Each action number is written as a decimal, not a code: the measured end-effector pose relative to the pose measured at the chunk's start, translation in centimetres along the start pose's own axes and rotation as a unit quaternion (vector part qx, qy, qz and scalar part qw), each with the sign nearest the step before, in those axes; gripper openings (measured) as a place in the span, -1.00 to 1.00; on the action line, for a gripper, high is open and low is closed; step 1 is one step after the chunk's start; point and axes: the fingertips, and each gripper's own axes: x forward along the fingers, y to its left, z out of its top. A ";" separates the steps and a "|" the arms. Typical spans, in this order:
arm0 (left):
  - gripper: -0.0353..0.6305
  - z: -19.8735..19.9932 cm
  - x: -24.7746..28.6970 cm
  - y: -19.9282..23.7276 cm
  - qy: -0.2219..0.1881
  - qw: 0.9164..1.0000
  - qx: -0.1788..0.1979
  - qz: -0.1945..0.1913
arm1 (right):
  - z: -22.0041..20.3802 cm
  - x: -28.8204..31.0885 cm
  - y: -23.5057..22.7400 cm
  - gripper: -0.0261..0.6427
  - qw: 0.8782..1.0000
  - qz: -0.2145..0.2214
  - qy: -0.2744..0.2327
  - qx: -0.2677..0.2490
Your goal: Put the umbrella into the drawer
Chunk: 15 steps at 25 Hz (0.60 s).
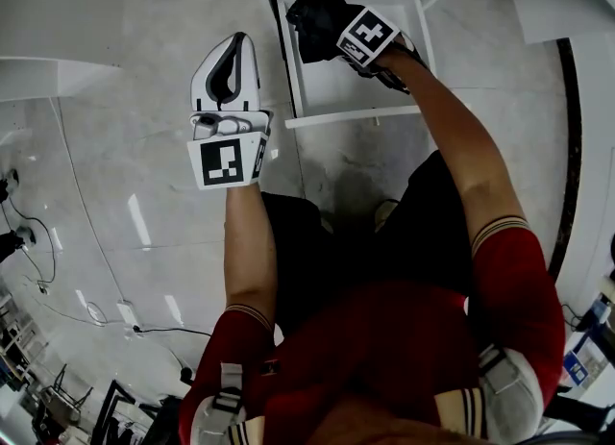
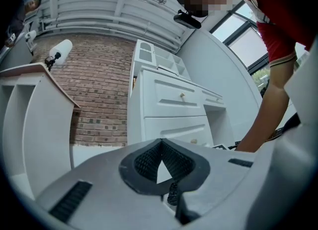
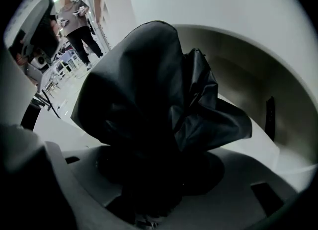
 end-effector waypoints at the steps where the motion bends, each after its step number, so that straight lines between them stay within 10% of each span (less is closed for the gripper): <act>1: -0.88 0.0 0.1 -0.3 -0.001 1.000 0.005 -0.003 | 0.0 0.4 -0.3 -0.19 1.000 -0.003 0.005 0.012; 15: -0.88 -1.1 0.7 -0.3 -0.004 0.999 -0.036 -0.007 | 0.5 3.7 0.6 -0.18 0.989 0.009 0.005 0.150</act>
